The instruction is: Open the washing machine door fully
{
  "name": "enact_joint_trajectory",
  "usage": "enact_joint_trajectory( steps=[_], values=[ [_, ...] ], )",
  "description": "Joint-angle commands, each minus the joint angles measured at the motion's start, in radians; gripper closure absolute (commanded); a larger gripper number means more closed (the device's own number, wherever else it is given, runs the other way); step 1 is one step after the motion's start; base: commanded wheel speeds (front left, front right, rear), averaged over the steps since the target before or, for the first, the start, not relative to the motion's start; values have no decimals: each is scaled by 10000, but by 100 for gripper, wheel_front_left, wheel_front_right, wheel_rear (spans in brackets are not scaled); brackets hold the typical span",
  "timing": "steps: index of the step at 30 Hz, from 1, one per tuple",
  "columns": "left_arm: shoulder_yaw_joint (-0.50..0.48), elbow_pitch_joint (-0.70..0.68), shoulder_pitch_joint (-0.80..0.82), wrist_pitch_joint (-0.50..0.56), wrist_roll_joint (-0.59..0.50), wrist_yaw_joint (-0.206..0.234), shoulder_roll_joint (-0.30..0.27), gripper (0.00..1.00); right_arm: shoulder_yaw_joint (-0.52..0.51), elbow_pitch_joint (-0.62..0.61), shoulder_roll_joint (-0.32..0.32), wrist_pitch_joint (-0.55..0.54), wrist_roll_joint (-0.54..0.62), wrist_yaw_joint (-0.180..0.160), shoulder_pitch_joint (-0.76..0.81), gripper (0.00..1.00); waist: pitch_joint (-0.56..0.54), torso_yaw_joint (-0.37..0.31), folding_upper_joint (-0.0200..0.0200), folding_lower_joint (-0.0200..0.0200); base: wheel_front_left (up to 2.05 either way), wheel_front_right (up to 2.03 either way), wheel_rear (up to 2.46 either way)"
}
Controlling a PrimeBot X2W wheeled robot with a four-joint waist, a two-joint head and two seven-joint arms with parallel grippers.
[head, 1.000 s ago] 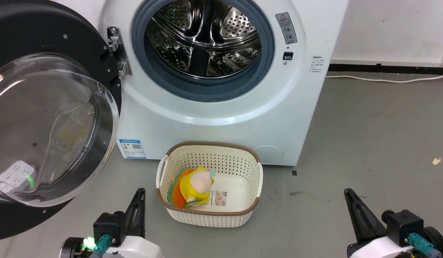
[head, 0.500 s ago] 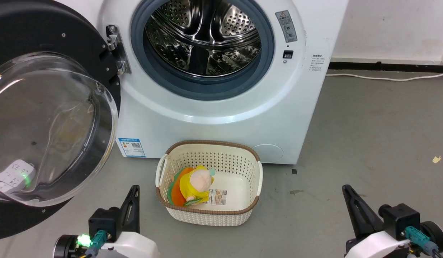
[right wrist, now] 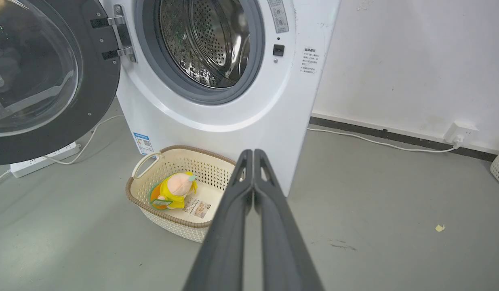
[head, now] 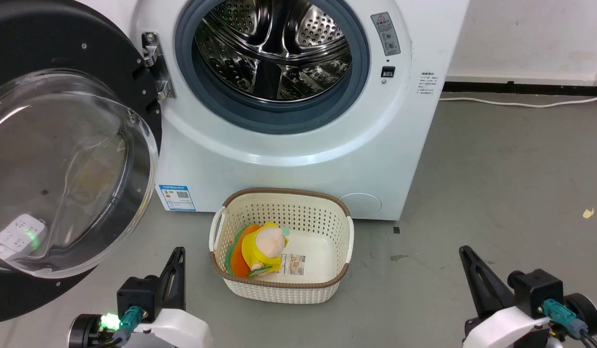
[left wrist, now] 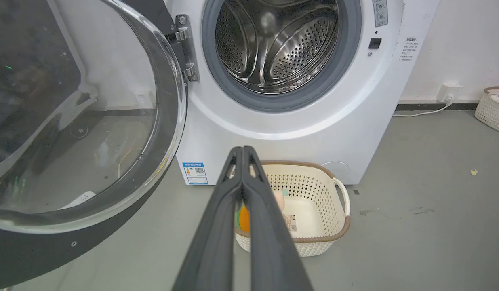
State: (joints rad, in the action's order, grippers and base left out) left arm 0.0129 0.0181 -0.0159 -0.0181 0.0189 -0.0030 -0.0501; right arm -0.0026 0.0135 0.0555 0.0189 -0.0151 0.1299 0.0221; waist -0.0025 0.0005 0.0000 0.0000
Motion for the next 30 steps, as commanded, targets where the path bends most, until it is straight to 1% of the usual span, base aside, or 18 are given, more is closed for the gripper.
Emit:
enact_joint_trajectory(
  steps=[1,30],
  values=[
    [-68,-92,138,53,-126,25,-2,100,10,-93,-50,-60,106,7,-174,100,5,-1,0,0,0,0,0],
    [-129,-181,159,181,-189,30,-1,100,26,-135,-53,-189,151,8,-221,100,25,-5,0,0,0,0,0]
  ],
)
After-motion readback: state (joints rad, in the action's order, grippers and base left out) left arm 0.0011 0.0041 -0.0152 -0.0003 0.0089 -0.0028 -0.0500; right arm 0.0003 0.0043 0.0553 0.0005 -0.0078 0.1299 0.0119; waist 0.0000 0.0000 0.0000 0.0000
